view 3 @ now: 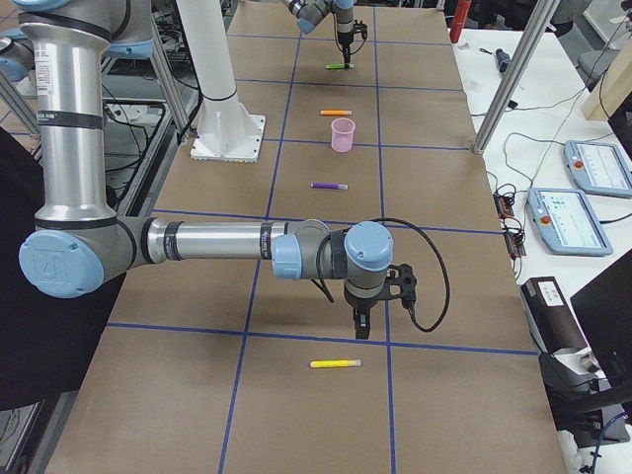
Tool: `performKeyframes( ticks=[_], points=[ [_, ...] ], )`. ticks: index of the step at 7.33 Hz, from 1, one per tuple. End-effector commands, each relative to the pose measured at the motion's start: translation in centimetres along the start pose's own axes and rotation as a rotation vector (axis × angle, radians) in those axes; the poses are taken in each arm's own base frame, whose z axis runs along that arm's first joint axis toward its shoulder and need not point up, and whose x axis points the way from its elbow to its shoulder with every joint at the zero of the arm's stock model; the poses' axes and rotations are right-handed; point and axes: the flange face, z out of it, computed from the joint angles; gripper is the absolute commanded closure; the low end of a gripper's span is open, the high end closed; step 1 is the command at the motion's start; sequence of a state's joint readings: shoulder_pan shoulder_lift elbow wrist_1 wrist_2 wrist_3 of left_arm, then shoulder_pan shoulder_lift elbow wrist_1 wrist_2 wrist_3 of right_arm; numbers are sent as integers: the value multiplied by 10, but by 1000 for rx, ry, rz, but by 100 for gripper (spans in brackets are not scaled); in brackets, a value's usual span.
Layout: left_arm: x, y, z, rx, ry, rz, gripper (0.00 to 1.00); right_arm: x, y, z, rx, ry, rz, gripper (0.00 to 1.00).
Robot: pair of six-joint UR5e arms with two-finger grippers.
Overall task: Collect pens into pen holder
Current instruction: 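Close the left gripper on the green marker's cap end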
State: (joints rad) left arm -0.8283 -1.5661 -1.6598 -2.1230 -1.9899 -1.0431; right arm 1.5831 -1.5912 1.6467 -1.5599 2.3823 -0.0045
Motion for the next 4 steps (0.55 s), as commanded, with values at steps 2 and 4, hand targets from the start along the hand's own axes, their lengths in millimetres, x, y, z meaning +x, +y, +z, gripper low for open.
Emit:
performKeyframes(
  ticks=[2,4],
  points=[
    [2,2,2,-4,0,3,58,0,-1,0,0,0,0,0],
    [2,2,2,-4,0,3,60,1,-1,1,-1,0,-3,0]
  ],
)
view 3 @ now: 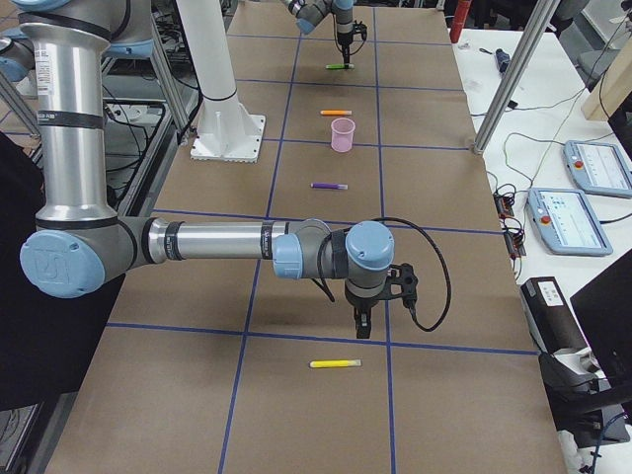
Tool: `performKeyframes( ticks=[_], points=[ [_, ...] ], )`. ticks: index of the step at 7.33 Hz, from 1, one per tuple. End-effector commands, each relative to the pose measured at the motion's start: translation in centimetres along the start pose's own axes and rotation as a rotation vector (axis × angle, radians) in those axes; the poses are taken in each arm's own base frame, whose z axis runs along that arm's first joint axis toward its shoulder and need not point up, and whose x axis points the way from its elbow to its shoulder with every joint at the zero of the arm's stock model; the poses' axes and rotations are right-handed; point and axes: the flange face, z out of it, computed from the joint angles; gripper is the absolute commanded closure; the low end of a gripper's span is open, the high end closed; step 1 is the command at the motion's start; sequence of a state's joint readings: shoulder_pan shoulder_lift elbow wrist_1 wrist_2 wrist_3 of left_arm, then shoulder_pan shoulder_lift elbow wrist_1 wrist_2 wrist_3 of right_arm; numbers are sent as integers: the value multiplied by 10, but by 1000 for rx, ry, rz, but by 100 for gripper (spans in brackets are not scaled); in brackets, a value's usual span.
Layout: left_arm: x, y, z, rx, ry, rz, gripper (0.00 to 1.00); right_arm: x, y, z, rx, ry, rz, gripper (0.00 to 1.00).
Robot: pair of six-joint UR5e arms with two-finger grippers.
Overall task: Collect pens into pen holder
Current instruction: 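Close the left gripper on the green marker's cap end, then lift the green marker upright with the left gripper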
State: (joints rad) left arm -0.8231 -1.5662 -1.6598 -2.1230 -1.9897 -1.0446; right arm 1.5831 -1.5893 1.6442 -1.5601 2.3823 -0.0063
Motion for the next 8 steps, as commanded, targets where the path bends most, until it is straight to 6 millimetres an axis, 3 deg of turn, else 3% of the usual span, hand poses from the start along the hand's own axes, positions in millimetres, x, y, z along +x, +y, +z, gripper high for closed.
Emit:
performKeyframes(
  ticks=[1,3,5,6,7,8],
  points=[
    [0,0,0,-1,0,1,69,0,0,0,-1,0,-4,0],
    [-1,1,1,-1,-4,-3,99,1,0,1,-2,0,-1,0],
    [7,0,-13,8,19,1,100,0,-1,0,-1,0,-2,0],
    [18,4,-37,21,31,3,100,-23,-31,-25,47,16,-53,0],
    [32,-1,-71,49,45,-4,100,-13,-30,-16,22,37,-28,0],
    [42,-16,-105,119,67,-13,100,2,-14,-3,1,60,-5,0]
  ],
)
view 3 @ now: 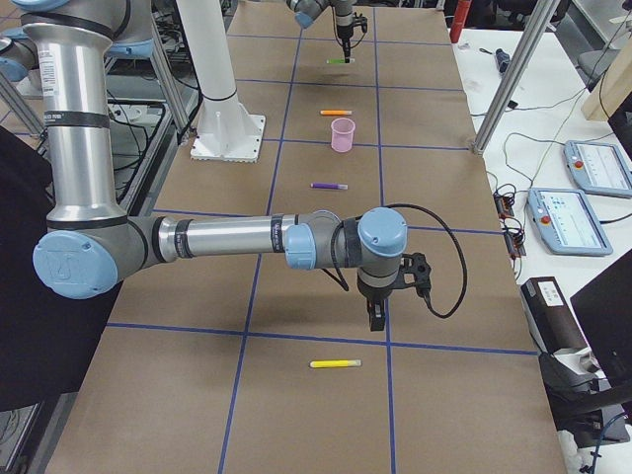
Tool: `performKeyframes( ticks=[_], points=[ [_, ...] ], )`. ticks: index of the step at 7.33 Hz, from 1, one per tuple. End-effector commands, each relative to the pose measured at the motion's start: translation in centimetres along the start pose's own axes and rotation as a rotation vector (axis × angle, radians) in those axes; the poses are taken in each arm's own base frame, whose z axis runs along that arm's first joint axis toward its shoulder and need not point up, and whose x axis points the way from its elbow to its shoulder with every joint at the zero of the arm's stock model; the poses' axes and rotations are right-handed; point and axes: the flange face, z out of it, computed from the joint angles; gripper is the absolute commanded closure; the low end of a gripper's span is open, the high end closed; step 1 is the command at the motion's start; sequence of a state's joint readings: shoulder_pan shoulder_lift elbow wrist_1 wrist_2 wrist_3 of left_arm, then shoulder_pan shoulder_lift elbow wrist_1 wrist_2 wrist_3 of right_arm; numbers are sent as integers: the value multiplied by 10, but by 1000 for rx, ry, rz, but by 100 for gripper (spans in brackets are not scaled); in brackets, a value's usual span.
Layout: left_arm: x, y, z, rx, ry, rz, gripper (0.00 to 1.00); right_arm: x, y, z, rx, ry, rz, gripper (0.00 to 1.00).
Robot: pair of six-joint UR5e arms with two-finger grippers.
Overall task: Collect pens into pen holder
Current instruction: 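Lift the green marker upright with the left gripper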
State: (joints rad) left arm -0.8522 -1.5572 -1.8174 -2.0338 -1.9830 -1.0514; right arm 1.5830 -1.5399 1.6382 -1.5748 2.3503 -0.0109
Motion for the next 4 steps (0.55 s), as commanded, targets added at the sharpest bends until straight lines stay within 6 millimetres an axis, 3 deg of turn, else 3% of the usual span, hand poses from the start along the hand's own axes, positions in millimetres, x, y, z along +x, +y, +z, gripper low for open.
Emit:
performKeyframes(
  ticks=[1,2,3,4],
  points=[
    [39,-24,-71,157,57,12,100,18,10,16,-33,27,35,0],
    [71,-36,-99,241,101,32,100,25,12,26,-22,20,26,0],
    [90,-40,-112,263,141,-31,100,40,18,41,-9,17,16,0],
    [118,-53,-137,364,185,-91,100,61,16,64,-26,15,25,0]
  ],
)
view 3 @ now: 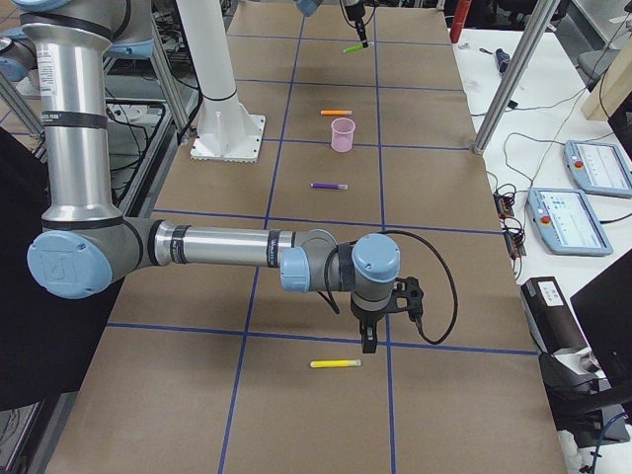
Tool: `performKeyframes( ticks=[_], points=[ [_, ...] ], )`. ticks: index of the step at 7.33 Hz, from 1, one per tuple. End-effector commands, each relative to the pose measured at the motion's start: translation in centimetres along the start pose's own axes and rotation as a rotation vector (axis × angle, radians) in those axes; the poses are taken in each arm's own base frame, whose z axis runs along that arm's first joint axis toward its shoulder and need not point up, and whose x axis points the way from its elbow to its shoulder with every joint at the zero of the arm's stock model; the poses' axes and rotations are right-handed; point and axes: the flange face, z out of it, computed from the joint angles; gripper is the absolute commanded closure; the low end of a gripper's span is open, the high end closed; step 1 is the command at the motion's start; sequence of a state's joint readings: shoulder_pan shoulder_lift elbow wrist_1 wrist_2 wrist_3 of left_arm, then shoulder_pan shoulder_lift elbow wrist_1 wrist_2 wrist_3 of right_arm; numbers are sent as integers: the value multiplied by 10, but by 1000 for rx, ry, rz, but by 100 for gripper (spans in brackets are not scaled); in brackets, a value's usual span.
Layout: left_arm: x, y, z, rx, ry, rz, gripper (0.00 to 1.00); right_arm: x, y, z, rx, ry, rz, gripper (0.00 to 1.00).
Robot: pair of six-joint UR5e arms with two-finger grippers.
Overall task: Collect pens into pen holder
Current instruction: 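Lift the green marker upright with the left gripper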
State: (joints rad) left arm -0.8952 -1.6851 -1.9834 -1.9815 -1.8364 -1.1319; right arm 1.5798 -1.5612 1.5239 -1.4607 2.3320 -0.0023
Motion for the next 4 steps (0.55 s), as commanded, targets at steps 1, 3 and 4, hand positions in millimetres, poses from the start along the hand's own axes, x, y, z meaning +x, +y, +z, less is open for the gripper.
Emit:
performKeyframes(
  ticks=[1,3,4],
  points=[
    [63,-31,-34,172,86,-78,100,33,-5,38,13,-21,-16,0],
    [114,-47,-55,234,169,-65,100,16,-19,59,-14,-23,-64,0],
    [153,-32,-52,284,196,-38,100,17,-14,75,-47,-25,-54,0]
  ],
)
